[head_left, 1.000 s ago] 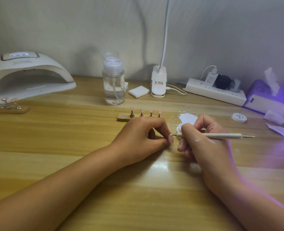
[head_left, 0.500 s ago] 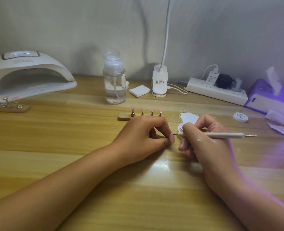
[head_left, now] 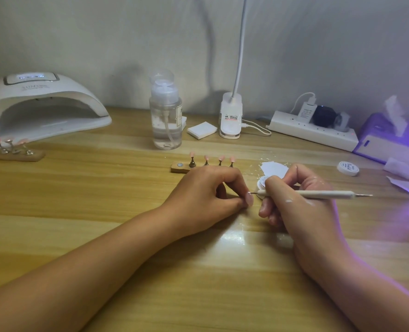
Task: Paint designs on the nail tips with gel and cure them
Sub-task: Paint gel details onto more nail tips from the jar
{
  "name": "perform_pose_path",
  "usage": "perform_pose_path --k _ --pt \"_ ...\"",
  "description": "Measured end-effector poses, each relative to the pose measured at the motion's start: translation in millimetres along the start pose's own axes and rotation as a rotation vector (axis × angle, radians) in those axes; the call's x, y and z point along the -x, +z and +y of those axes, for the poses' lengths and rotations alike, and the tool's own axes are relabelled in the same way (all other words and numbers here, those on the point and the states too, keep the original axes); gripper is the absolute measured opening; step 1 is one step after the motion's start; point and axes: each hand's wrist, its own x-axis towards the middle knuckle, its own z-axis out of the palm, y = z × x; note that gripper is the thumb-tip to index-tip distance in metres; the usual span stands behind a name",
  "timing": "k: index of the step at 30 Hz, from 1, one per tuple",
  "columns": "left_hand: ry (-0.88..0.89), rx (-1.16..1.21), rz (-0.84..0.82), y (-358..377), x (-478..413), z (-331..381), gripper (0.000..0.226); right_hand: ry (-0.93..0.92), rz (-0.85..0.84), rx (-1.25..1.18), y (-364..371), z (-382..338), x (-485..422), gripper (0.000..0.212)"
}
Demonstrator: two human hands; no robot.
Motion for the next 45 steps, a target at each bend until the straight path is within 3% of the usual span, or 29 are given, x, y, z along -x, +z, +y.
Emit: perform_pose_path --k 5,10,15,26,37,45 --pt "0.01 -0.01 0.002 0 0 0 0.013 -0.015 -0.011 0.008 -1 1 0 0.033" --pt "0.008 -0.011 -0.004 0 0 0 0.009 -0.001 -0.003 0.028 0 2 -1 0.016" --pt "0.008 -0.004 -0.006 0 0 1 0.005 -0.002 0.008 0.04 0 3 -2 0.013" --pt "0.001 -0.011 -0.003 1 0 0 0.007 -0.022 -0.028 0.007 -2 4 -1 0.022" --pt "-0.041 0.033 -0.015 1 1 -1 0.007 -0.141 0.21 -0.218 -13 -8 -5 0.031" --pt "-0.053 0.034 -0.011 1 1 0 0.011 -0.032 0.174 0.172 -28 6 -23 0.018"
